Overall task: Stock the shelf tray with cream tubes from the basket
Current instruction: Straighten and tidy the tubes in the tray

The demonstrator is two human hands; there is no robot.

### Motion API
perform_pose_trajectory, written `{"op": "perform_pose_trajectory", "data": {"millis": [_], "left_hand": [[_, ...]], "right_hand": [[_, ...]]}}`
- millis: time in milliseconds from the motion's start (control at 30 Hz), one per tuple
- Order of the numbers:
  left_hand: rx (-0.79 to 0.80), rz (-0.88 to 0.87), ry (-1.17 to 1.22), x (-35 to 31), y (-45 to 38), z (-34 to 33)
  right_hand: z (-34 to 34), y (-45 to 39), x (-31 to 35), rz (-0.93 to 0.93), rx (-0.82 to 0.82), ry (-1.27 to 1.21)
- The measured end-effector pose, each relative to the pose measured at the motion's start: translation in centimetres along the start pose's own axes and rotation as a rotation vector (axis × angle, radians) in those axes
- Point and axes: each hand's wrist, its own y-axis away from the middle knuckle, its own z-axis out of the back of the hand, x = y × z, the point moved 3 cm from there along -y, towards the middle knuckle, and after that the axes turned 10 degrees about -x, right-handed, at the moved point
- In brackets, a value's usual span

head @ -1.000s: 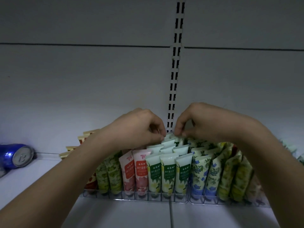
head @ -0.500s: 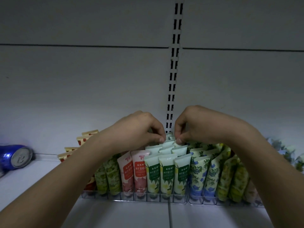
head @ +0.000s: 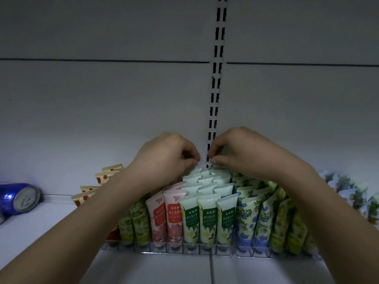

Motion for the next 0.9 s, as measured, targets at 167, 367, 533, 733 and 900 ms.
{"op": "perform_pose_trajectory", "data": {"millis": [167,367,533,733,900], "left_hand": [[0.020,0.064,-0.051,0.4,0.1,-0.7],[0.025,0.087,-0.017,0.5,0.1,-1.0],[0.054,0.106,0.084,0.5,0.0,-1.1],[0.047,0.165,0.173,0.7,0.1,-1.3],[0.025,0.176,0.211,0.6,0.2,-1.4]], "right_hand": [[-1.6,0.0,0.5,0.004,0.032,0.070],[-2.2,0.0,0.7,-0.030,-0.016,0.105],[-2.2,0.0,0.8,-0.045,-0.033,0.110],[-0.2,0.2,-0.7,-0.100,0.061,0.074],[-0.9,0.2,-0.6,-0.099,0.097,0.062]]}}
